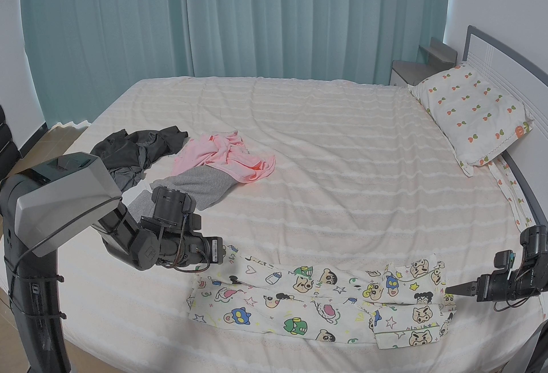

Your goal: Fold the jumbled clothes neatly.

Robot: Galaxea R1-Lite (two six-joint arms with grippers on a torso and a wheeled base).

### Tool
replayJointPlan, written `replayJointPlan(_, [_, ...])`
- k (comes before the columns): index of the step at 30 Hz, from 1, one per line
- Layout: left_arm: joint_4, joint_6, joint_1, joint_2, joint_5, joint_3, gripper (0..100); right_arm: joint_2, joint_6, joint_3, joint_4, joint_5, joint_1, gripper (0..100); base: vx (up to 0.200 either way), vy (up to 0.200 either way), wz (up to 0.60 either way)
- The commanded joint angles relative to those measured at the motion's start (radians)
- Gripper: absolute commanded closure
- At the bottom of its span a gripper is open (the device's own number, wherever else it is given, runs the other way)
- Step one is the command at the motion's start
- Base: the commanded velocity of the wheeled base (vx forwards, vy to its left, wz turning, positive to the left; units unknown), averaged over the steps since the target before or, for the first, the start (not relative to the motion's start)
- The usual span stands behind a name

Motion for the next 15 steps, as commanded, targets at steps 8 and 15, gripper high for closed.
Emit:
replayJointPlan(8, [-0.106,0.058,-0.003,-0.014,0.001,-0.013,100,0.003,-0.002,0.002,0.000,0.001,0.000,0,0.000,0.000,0.00])
replayJointPlan(15, [-0.192,0.104,-0.003,-0.003,-0.001,-0.013,100,-0.001,-0.002,0.000,0.000,-0.001,0.000,0,0.000,0.000,0.00])
